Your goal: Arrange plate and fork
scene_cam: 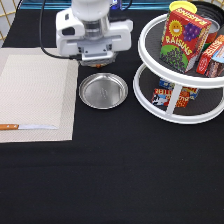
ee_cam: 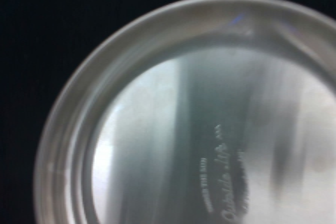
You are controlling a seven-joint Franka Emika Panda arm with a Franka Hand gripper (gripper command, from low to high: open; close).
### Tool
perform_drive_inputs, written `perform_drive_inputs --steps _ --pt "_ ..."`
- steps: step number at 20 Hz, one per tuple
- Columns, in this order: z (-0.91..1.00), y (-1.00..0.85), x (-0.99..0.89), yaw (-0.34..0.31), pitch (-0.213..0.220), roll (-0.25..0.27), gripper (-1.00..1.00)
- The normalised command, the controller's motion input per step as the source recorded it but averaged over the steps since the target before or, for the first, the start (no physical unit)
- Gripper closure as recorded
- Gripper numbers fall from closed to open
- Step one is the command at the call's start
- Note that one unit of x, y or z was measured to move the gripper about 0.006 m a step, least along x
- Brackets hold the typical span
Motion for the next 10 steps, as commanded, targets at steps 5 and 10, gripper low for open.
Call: perform_drive_inputs --steps 5,10 --pt "-0.41 0.05 0.36 -0.043 0.000 0.004 -1.00" --pt "-0.20 0.09 0.55 -0.041 0.005 0.000 -1.00"
